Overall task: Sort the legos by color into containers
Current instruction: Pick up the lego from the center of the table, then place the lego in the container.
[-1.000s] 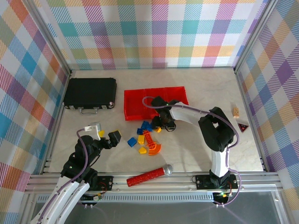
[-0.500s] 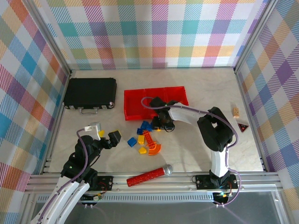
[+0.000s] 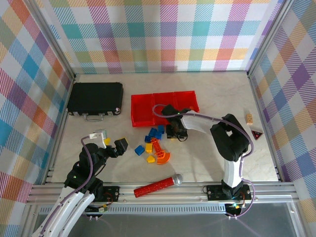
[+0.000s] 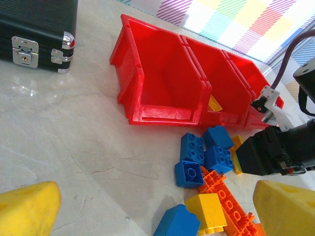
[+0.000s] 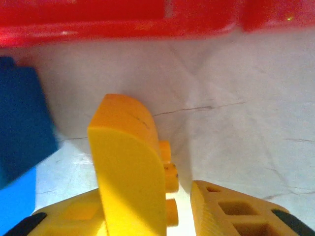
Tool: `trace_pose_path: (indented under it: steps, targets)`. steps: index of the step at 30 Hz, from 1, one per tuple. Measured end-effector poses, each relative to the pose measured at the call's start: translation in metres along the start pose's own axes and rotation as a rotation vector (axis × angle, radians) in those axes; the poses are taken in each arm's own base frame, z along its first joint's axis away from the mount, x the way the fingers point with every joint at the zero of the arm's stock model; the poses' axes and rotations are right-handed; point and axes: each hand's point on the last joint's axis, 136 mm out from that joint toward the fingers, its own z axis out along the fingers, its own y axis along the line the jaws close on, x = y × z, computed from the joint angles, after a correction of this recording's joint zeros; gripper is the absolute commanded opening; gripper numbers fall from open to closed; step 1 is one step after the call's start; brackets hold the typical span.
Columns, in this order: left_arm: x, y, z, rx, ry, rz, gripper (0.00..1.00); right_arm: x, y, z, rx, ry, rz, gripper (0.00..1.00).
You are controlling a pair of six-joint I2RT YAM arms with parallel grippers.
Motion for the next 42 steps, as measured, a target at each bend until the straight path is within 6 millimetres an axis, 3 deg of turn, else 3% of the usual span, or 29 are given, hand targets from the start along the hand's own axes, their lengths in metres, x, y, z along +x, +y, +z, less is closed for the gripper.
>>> trace_pose_path:
  steps: [5,17,23,30,34,38,42]
  targets:
    - [0.0,0.0,0.0,0.0,0.0,0.0,1.0,0.002,-0.014,-0.001,0.02,-0.001,0.017,0.36]
    - [0.0,0.0,0.0,0.001,-0.001,0.0,1.0,0.002,-0.021,-0.005,0.054,-0.012,-0.006,0.2]
    - [-0.002,-0.001,-0.002,0.007,-0.011,0.0,1.0,-0.002,-0.025,-0.039,0.044,-0.059,-0.029,0.18]
    - [-0.003,-0.003,-0.002,0.017,-0.013,0.0,1.0,-0.04,0.0,-0.104,-0.057,-0.206,-0.091,0.18]
    - [-0.002,-0.005,-0.002,0.027,-0.008,0.0,1.0,-0.072,0.021,-0.125,-0.083,-0.264,-0.159,0.18]
    - [-0.001,-0.006,-0.002,0.033,-0.005,0.001,1.0,-0.1,0.038,-0.12,-0.089,-0.269,-0.226,0.18]
    - [-0.001,-0.007,-0.002,0.037,-0.003,0.001,1.0,-0.12,0.042,-0.099,-0.084,-0.229,-0.267,0.18]
